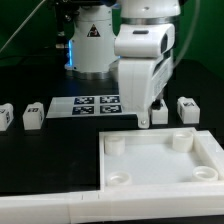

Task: Assemble one leg

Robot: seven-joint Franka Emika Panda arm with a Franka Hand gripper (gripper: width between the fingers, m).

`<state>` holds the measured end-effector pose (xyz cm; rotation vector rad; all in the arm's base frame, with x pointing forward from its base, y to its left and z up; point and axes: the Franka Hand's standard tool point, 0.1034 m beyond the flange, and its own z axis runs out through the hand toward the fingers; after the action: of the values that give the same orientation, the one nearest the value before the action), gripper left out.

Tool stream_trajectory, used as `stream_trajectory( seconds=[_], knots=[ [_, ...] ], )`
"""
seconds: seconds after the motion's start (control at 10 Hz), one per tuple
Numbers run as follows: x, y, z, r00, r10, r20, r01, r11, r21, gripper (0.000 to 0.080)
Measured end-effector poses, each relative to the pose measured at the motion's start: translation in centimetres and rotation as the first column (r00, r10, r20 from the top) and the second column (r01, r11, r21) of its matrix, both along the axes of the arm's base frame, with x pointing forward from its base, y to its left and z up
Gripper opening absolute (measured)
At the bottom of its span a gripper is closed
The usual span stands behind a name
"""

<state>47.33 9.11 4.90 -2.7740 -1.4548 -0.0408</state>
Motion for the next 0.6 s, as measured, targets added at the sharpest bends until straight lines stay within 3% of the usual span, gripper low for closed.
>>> stream_trajectory(
  seconds=[0.2,0.4,0.5,0.6],
  knots=[
    [-0.8,3.0,0.3,0.959,-0.283,-0.022,0.283,0.959,0.019,0.0649],
    [-1.1,5.8,0.6,0.826,-0.56,-0.065,0.562,0.827,0.018,0.0649],
    [-1.1,6.8,0.8,0.762,-0.644,-0.07,0.646,0.763,0.017,0.0649],
    [-1.1,6.7,0.7,0.73,-0.679,-0.077,0.682,0.731,0.016,0.0649]
  ],
)
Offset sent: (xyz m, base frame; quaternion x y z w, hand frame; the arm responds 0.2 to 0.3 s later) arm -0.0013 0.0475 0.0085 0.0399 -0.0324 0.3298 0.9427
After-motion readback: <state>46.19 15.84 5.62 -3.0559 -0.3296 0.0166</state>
